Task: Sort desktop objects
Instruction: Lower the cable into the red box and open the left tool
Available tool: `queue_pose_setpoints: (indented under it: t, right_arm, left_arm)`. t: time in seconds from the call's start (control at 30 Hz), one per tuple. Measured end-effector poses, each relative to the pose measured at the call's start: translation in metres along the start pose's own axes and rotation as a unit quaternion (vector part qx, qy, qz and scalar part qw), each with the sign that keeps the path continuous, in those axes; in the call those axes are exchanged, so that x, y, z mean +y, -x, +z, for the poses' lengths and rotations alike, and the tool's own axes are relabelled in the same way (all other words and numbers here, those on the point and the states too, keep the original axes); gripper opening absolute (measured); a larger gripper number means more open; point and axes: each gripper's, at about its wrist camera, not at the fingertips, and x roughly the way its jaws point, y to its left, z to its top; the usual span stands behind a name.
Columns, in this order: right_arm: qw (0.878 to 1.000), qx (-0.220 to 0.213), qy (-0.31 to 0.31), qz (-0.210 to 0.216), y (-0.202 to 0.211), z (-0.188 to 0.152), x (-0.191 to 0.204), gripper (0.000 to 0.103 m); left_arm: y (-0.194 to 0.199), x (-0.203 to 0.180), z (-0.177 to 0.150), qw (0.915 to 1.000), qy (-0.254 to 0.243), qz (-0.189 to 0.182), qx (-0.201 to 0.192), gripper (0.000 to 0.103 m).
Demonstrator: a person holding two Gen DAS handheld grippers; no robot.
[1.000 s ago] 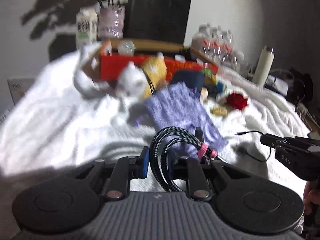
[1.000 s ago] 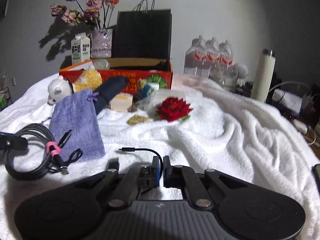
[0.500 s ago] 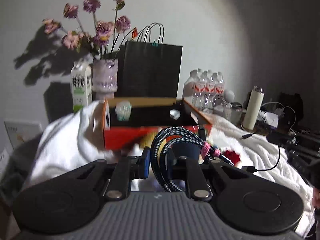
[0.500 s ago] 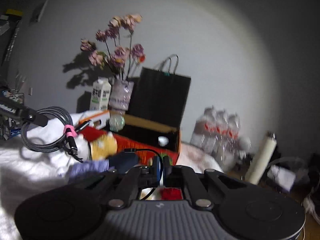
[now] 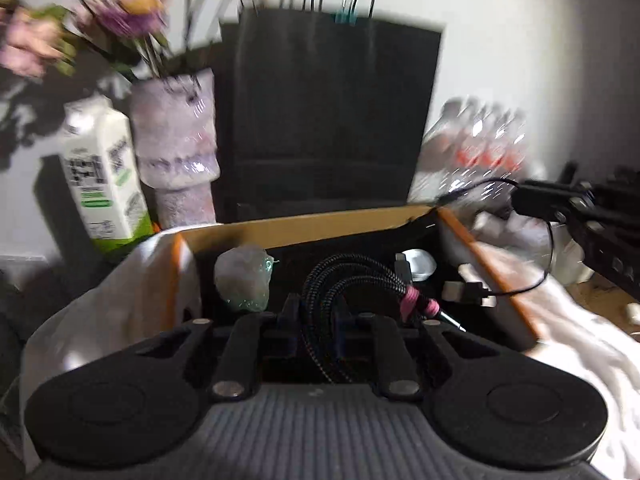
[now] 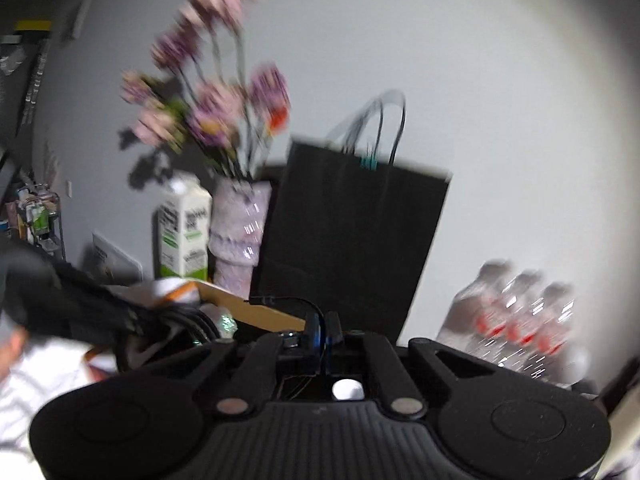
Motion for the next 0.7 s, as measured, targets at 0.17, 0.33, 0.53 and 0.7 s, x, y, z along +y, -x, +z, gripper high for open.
queue_pose_setpoints:
  t: [0.17,0.33,0.53,0.7]
  right_arm:
    - [0.996,0.085,0.009,-0.003,-0.104,0.002,-0.004,0.002]
    - [0.989,0.145,0.002,0.012,-0.173,-0.013,-0.007,0.002]
    - [0.977,0.214,0.001,0.010,-0.209,-0.036,-0.010,0.025]
    - [0.983,0.182,0.003,-0.014,-0.171,-0.024,-0.019,0.058]
  left_arm:
    - [-0.081,0.019,0.013,0.9989,0.008,0.001,0.047,0.018]
    - [-0.122,0.024,0.012,0.9980,-0.011,0.028,0.056,0.023]
    - [-0.096,0.037,0.019,0.9998,0.015,-0.001,0.012,0.053]
    - [-0.049,0.040,0.026,0.9996,0.022,0.016,-0.007,0.072]
